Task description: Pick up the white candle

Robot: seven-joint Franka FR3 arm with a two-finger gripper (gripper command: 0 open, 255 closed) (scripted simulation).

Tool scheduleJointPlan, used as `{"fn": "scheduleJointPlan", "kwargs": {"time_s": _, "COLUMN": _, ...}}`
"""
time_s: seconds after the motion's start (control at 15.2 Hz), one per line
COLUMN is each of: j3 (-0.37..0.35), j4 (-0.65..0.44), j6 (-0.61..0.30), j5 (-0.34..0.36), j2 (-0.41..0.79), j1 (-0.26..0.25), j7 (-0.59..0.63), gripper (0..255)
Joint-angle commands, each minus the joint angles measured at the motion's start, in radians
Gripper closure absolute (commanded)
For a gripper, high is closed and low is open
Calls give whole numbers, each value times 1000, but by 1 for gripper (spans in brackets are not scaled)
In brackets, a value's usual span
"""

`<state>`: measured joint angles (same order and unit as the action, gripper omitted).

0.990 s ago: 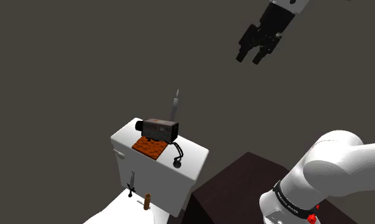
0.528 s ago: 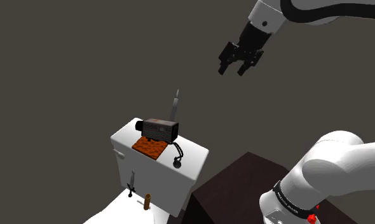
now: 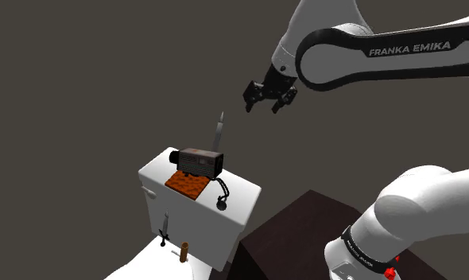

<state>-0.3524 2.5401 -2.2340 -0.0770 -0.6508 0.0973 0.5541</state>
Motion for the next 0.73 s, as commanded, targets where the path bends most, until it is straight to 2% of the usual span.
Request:
{"fn": "scheduleJointPlan", "kwargs": {"time_s": 0.0, "j3": -71, "j4": 4, "j6": -88, "j5": 30, "j2": 66, "j1": 40, "j7": 92, "gripper": 0}}
{"fn": "scheduleJointPlan", "kwargs": {"time_s": 0.2, "j3": -179, "j4": -5, "j6": -198, "j5": 107, "j2": 168, "j1": 126, "j7": 237, "gripper": 0}}
{"fn": "scheduleJointPlan", "kwargs": {"time_s": 0.4, "j3": -310, "j4": -36, "j6": -286, "j5": 238, "j2": 282, "j1": 249, "j7": 418, "gripper": 0}}
{"fn": "scheduleJointPlan", "kwargs": {"time_s": 0.53, "j3": -413, "j4": -71, "j6": -325, "j5": 367, "j2": 366, "j1": 355, "j7": 568, "gripper": 0}}
{"fn": "scheduleJointPlan", "kwargs": {"time_s": 0.66, "j3": -528, "j4": -120, "j6": -336, "j5": 544, "j2": 467, "j1": 476, "j7": 750, "gripper": 0}}
